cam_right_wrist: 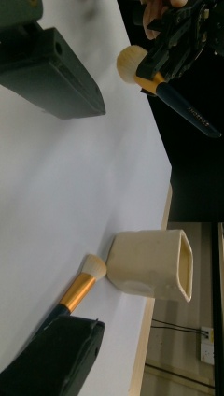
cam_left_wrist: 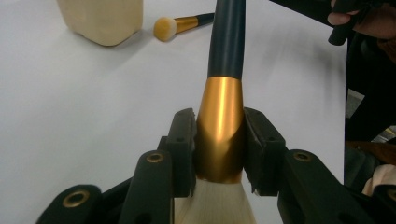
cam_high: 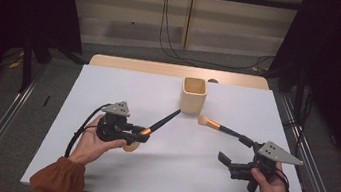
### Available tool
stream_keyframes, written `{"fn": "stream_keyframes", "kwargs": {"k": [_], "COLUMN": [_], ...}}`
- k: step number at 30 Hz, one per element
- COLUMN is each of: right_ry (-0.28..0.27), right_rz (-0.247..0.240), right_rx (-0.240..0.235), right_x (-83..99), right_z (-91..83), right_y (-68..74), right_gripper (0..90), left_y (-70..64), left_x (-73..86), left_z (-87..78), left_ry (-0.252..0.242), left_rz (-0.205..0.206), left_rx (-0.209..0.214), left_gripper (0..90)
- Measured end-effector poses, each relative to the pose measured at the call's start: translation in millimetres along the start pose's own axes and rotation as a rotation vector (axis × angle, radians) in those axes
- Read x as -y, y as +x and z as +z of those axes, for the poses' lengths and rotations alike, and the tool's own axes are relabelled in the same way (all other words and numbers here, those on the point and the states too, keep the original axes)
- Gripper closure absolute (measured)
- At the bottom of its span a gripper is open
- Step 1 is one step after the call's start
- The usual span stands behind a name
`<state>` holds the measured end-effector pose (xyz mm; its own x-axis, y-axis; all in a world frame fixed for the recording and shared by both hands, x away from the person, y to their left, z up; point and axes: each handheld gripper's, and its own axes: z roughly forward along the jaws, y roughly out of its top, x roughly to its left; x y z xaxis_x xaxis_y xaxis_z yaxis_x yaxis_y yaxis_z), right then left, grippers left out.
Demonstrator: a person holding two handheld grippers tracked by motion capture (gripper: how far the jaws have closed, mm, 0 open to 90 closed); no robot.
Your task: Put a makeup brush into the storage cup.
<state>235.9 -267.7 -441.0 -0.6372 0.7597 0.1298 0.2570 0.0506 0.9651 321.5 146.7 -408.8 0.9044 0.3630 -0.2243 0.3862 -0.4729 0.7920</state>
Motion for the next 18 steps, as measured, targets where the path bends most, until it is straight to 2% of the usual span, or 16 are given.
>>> {"fn": "stream_keyframes", "kwargs": {"k": [7,10,13,15,18], "right_ry": [-0.003,-0.001,0.000,0.014,0.040], "right_rz": [-0.023,-0.029,-0.038,-0.052,-0.064], "right_rx": [-0.033,-0.048,-0.082,-0.101,-0.134], "right_x": [-5.4,-9.8,-13.8,-17.2,-22.4], "right_z": [10.9,15.5,19.5,23.6,29.3], "right_y": [6.6,10.0,13.0,14.9,17.4], "right_gripper": [0.0,0.0,0.1,0.1,1.1], "left_y": [-7.5,-11.3,-13.7,-14.7,-16.7], "left_x": [-4.9,-7.3,-9.6,-10.3,-14.4], "left_z": [7.9,11.1,14.6,15.9,19.4], "left_ry": [0.031,0.053,0.075,0.078,0.112], "left_rz": [0.036,0.065,0.068,0.068,0.078], "left_rx": [0.026,0.042,0.059,0.059,0.072], "left_gripper": [66.6,66.6,66.6,66.6,66.6]}}
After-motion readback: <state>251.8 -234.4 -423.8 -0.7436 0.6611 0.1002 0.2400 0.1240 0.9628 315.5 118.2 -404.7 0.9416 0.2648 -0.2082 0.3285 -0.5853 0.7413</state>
